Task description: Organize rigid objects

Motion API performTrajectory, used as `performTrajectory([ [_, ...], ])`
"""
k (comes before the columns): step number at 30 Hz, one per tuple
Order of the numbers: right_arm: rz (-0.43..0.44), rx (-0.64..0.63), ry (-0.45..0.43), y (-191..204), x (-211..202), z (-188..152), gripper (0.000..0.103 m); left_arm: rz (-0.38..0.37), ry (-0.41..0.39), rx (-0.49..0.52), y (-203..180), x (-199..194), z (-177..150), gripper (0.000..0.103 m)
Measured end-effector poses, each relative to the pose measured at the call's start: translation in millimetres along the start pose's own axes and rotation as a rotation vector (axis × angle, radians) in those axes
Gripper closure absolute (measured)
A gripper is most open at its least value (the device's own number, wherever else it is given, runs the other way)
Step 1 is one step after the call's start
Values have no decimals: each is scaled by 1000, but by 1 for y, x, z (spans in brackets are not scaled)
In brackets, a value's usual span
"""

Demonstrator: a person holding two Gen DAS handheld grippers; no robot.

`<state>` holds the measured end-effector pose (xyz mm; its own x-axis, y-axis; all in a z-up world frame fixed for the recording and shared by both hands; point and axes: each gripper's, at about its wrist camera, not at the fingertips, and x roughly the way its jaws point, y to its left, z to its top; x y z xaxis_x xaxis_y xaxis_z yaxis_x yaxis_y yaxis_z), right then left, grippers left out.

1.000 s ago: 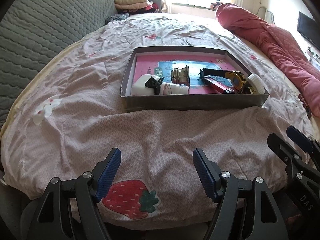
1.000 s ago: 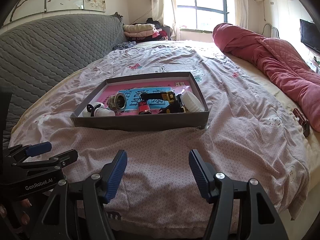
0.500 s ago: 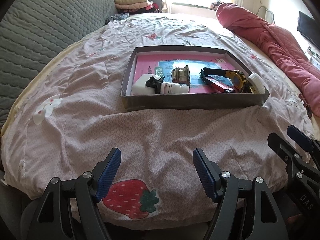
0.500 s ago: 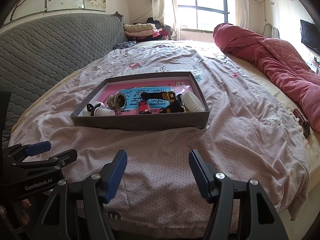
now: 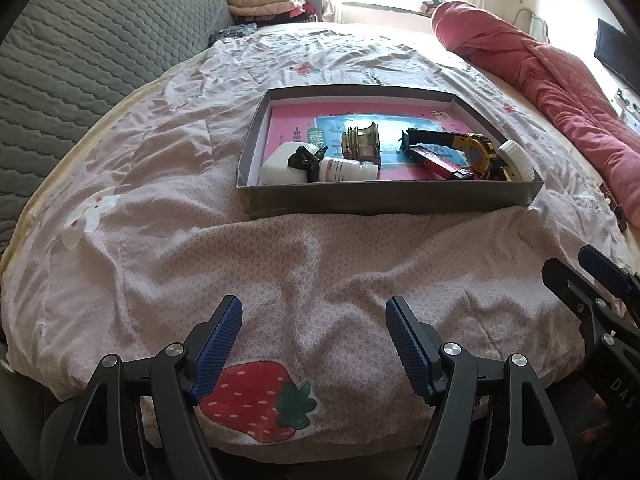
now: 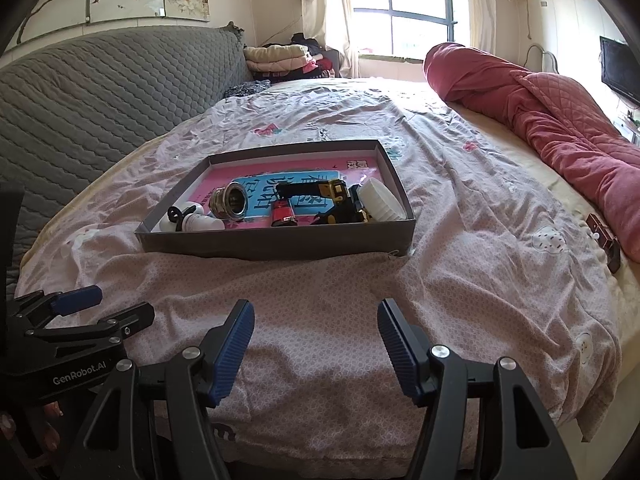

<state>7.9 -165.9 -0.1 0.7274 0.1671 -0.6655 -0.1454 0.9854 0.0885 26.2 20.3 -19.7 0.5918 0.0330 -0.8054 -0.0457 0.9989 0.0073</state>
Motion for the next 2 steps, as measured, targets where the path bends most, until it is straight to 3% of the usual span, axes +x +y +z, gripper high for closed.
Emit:
performTrajectory([
  [2,1,5,1,-2,2,0,40,5,-7,1,0,0,0,27],
])
